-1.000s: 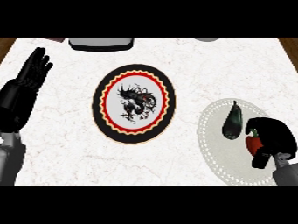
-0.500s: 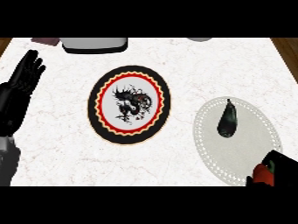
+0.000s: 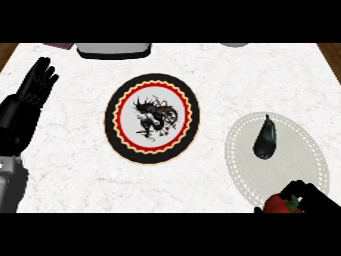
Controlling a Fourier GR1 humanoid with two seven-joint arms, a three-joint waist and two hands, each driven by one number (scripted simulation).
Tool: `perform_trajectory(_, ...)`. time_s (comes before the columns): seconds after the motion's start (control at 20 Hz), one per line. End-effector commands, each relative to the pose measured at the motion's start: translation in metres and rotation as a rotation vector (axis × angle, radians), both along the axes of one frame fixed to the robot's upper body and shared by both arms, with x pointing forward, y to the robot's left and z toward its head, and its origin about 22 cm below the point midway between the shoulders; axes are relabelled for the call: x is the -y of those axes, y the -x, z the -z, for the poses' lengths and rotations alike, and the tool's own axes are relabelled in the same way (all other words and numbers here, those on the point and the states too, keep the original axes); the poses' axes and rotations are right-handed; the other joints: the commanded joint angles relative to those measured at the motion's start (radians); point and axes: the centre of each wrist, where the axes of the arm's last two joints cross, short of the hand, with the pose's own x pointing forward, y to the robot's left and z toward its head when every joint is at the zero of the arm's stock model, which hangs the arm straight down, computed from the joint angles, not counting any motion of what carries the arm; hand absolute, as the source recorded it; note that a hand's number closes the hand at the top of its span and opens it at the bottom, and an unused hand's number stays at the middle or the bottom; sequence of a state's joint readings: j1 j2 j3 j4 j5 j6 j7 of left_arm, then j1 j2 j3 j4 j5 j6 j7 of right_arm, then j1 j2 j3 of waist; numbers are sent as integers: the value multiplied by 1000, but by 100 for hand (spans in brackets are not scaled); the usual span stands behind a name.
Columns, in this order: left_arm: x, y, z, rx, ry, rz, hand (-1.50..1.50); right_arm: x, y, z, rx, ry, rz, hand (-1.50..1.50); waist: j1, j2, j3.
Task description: Pick the bell pepper from the placemat and place it in the plate
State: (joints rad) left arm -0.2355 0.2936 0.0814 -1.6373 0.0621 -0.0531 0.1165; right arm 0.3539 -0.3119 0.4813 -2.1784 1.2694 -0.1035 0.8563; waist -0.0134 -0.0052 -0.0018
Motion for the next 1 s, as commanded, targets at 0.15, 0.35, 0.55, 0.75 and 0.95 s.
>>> perform_trajectory(0.15,1,-12,0,-8,-27,24,0,-54,5,-48,242,-167,-187,150,11,5,1)
perform_trajectory(0.35,8,-6,-8,8,-8,26,0,-106,-16,-57,241,-186,-246,150,24,5,1)
perform_trajectory(0.55,-10,-13,-12,2,3,15,0,-125,-53,-57,222,-186,-257,150,26,8,1)
perform_trajectory(0.75,7,-18,2,3,-2,36,0,-145,-90,-82,221,-235,-269,150,33,11,1)
perform_trajectory(0.95,5,-8,-5,-1,-2,45,0,-161,-127,-80,195,-310,-281,150,46,10,1)
